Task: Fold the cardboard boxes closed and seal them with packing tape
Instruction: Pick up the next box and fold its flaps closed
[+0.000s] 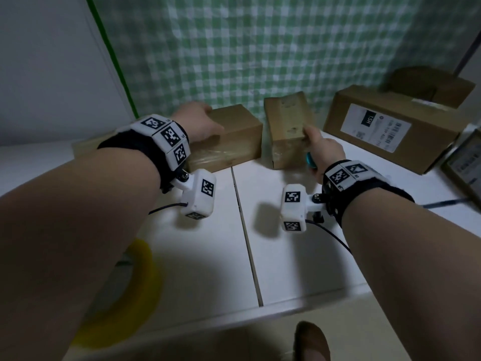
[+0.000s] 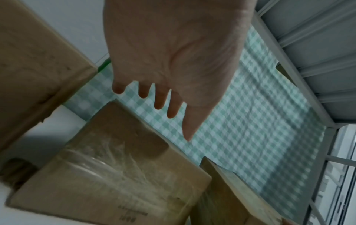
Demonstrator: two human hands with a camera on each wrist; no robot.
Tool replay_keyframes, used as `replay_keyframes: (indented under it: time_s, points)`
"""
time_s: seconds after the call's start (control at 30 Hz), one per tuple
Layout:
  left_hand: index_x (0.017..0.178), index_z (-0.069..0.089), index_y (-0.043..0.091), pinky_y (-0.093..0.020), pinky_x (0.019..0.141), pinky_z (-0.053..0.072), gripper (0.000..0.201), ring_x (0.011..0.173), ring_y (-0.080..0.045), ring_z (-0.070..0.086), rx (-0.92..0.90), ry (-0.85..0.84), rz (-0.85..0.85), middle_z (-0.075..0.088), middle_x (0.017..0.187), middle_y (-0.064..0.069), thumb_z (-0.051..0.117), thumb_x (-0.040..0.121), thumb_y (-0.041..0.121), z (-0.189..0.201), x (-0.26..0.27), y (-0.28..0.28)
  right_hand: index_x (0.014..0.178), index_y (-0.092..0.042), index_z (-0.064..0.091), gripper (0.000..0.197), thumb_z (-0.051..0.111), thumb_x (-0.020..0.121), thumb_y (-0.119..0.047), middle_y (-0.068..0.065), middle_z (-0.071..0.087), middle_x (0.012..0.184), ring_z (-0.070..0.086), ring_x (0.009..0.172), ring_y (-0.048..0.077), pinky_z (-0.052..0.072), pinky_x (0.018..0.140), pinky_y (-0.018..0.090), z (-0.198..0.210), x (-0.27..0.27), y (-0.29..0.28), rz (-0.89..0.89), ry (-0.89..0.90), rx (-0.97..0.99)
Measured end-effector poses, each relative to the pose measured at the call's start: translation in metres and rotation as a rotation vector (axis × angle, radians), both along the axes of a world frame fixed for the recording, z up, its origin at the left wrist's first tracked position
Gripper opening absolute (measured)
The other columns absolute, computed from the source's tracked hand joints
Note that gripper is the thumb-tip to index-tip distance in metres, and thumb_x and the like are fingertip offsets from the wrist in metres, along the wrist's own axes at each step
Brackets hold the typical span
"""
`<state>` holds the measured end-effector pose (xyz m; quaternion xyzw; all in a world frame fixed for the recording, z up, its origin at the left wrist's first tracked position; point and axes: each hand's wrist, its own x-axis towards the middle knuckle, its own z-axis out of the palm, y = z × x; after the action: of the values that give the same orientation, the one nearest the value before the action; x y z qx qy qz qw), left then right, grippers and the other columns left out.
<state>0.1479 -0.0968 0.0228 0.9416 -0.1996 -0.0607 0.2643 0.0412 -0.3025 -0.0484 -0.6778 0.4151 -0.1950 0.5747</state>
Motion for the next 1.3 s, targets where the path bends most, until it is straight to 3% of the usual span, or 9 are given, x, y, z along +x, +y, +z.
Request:
replay_keyframes:
  time_s: [0.17, 0.27, 0.33, 0.43, 0.63, 0.8, 0.97, 1.13, 1.3]
  points:
    - [0.144, 0.037, 0.016, -0.037, 0.101, 0.043, 0.082, 0.121, -0.026, 0.050, 0.063, 0.137, -0.022, 0.047, 0.139, -0.007, 0.076, 0.075, 0.036, -0.010, 0.029, -0.008, 0.080, -0.011, 0.053, 0.062, 0.044, 0.077, -0.072, 0.007, 0.056, 0.086, 0.055, 0.089, 0.026, 0.049, 0.096, 0.044, -0.008, 0.026, -0.021, 0.030, 0.044, -0.059]
    - [0.146, 0.031, 0.018, -0.040, 0.103, 0.043, 0.093, 0.119, -0.026, 0.051, 0.120, 0.218, -0.046, 0.048, 0.139, -0.005, 0.080, 0.069, 0.039, -0.015, 0.039, -0.007, 0.065, -0.009, 0.050, 0.063, 0.040, 0.087, -0.067, 0.008, 0.051, 0.069, 0.056, 0.081, 0.029, 0.046, 0.076, 0.039, -0.008, 0.027, -0.022, -0.024, 0.109, -0.114]
    - [0.150, 0.020, 0.023, -0.041, 0.107, 0.038, 0.104, 0.127, -0.026, 0.045, 0.195, 0.233, -0.063, 0.038, 0.148, -0.004, 0.080, 0.068, 0.043, -0.016, 0.040, -0.005, 0.072, -0.007, 0.053, 0.059, 0.045, 0.087, -0.064, 0.007, 0.053, 0.074, 0.055, 0.082, 0.028, 0.039, 0.070, 0.034, -0.009, 0.026, -0.019, -0.099, 0.102, -0.191]
    - [0.151, 0.015, 0.023, -0.037, 0.112, 0.030, 0.101, 0.137, -0.026, 0.033, 0.308, 0.159, -0.094, 0.026, 0.155, -0.003, 0.075, 0.074, 0.046, -0.014, 0.033, -0.002, 0.093, -0.012, 0.052, 0.036, 0.056, 0.087, -0.047, 0.003, 0.053, 0.089, 0.051, 0.085, 0.023, 0.037, 0.073, 0.030, -0.007, 0.016, -0.007, -0.261, -0.002, -0.269]
    - [0.150, 0.020, 0.027, -0.035, 0.112, 0.027, 0.086, 0.138, -0.025, 0.032, 0.384, 0.143, -0.189, 0.025, 0.155, -0.002, 0.068, 0.081, 0.047, -0.002, -0.011, 0.013, 0.066, -0.015, 0.056, 0.027, 0.056, 0.086, -0.033, 0.013, 0.062, 0.087, 0.059, 0.089, 0.030, 0.048, 0.088, 0.043, -0.002, -0.001, 0.043, -0.002, 0.009, -0.196]
    - [0.147, 0.028, 0.035, -0.036, 0.112, 0.026, 0.074, 0.137, -0.024, 0.032, 0.388, 0.154, -0.236, 0.027, 0.154, 0.000, 0.059, 0.084, 0.056, 0.004, -0.061, 0.040, 0.095, -0.018, 0.069, 0.024, 0.061, 0.084, -0.038, 0.009, 0.067, 0.101, 0.061, 0.101, 0.029, 0.050, 0.094, 0.044, 0.009, -0.032, 0.077, 0.104, -0.033, -0.178]
    - [0.142, 0.041, 0.027, -0.030, 0.105, 0.038, 0.055, 0.126, -0.022, 0.046, 0.146, 0.196, -0.177, 0.040, 0.147, -0.003, 0.059, 0.090, 0.037, -0.001, -0.102, 0.066, 0.101, -0.015, 0.070, 0.025, 0.074, 0.078, -0.025, 0.007, 0.067, 0.111, 0.062, 0.106, 0.026, 0.049, 0.097, 0.041, 0.016, -0.074, 0.093, 0.160, -0.004, -0.103]
    - [0.151, 0.016, 0.021, -0.042, 0.095, 0.050, 0.071, 0.111, -0.026, 0.056, -0.213, 0.293, -0.008, 0.039, 0.145, -0.012, 0.056, 0.093, 0.028, -0.002, -0.130, 0.086, 0.104, -0.016, 0.070, 0.029, 0.073, 0.076, -0.007, 0.004, 0.068, 0.105, 0.064, 0.101, 0.022, 0.050, 0.097, 0.036, 0.021, -0.112, 0.102, 0.157, -0.045, -0.033]
    - [0.149, 0.022, 0.018, -0.034, 0.084, 0.046, 0.061, 0.107, -0.022, 0.052, -0.497, 0.352, 0.105, 0.043, 0.141, -0.007, 0.050, 0.096, 0.028, 0.001, -0.161, 0.100, 0.093, -0.014, 0.065, 0.015, 0.071, 0.078, -0.013, 0.006, 0.065, 0.093, 0.059, 0.086, 0.021, 0.049, 0.076, 0.031, 0.025, -0.138, 0.114, 0.154, -0.085, -0.034]
